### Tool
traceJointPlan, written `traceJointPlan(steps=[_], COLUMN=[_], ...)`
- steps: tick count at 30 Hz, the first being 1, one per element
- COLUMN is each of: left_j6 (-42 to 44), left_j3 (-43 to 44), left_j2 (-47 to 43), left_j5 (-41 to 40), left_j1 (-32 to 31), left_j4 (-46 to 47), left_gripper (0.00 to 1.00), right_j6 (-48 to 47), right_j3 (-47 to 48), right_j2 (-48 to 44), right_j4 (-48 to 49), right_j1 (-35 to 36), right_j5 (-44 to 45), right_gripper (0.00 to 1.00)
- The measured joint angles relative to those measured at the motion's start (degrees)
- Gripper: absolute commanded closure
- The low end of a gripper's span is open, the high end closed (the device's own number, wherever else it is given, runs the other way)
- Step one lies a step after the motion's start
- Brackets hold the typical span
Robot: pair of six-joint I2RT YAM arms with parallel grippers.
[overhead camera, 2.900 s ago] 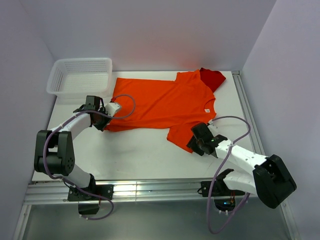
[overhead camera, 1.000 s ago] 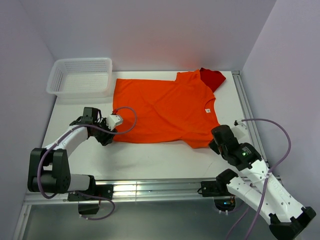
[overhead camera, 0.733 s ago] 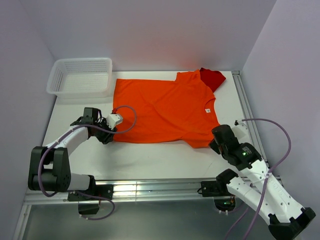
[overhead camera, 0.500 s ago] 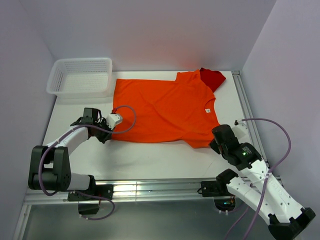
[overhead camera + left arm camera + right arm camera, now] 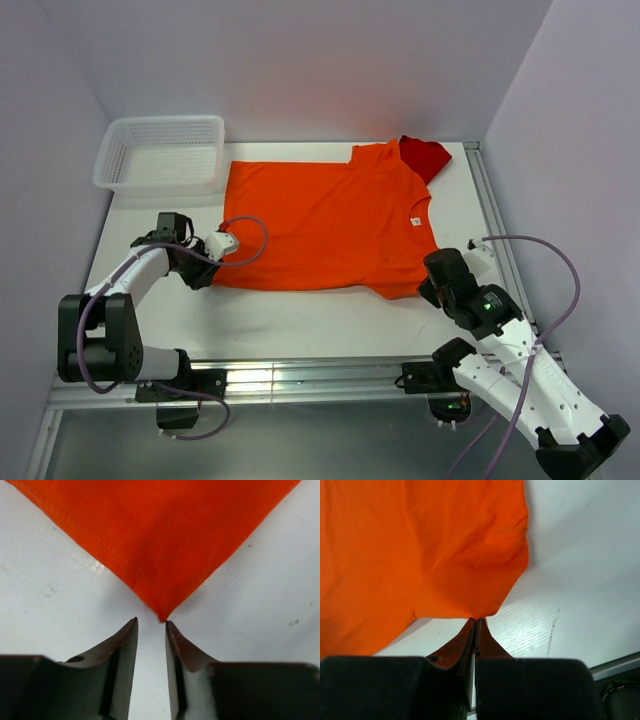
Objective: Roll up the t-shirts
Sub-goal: Flatten the tshirt, then fold the tshirt
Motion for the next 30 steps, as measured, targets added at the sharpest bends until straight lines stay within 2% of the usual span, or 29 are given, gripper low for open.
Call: traceJointPlan(steps=[4,11,15,25,30], left_j6=[1.8,0.2,-1.2,-1.9,-1.8], left_j3=[1.6,3.4,3.0,-2.2,-3.0], left_j2=[0.8,1.0,0.8,-8.4,-9.9], left_j5=[-0.2,1.3,3.4,4.7,4.4], left_j1=[1.2,3.1,3.1,2.4,0.0], left_j4=[-2.8,-5.0,-4.9,0.4,2.8], left_gripper=[0.52,0.49,0.42,0.40,0.43], right_j6=[-0.4,-0.6,-0.8,-1.2,-1.5], right_j3=[0.0,0.0,0.0,-0.2,-0.2], right_j2=[0.0,0.0,0.0,1.2,1.6], right_j4=[0.0,0.7,1.2,3.0,3.8], right_j1=[0.0,0.0,0.0,-0.1,-0.1], right_j5=[-0.3,-0.7,-1.1,-1.7,-1.8], right_gripper=[1.00,1.00,1.00,1.00,1.00])
